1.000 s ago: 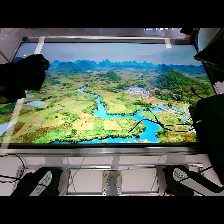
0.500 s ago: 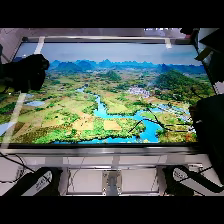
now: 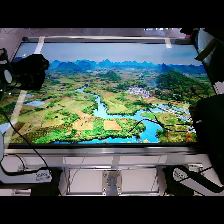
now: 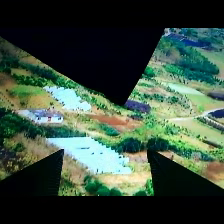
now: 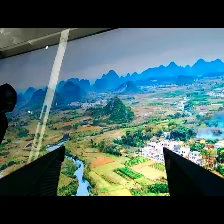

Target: Fold the clothes and pants, and hang the long-sleeved shirts on hangers.

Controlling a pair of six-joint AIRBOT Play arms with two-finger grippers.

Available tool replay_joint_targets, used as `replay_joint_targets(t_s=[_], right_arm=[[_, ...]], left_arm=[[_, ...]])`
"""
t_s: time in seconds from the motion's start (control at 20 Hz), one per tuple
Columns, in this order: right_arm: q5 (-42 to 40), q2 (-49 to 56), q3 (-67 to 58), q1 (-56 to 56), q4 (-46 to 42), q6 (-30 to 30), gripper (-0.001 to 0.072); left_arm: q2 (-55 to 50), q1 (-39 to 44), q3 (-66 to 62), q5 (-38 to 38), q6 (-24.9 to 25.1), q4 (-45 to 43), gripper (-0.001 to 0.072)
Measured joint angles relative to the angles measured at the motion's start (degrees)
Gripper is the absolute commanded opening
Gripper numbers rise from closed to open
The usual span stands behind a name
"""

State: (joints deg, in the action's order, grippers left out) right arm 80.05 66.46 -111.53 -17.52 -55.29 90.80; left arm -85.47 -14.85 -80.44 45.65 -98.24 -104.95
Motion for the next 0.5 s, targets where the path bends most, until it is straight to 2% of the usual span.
replay_joint_targets(t_s=[0.4,0.5], right_arm=[[-3.23,0.0,0.0,0.02,1.79,0.0,0.0692],[-3.74,0.0,0.0,0.02,1.99,0.0,0.0692]], left_arm=[[-21.9,2.08,-23.54,2.56,5.07,-2.14,0.0604],[-26.43,2.34,-27.63,3.5,5.44,-2.38,0.0533]])
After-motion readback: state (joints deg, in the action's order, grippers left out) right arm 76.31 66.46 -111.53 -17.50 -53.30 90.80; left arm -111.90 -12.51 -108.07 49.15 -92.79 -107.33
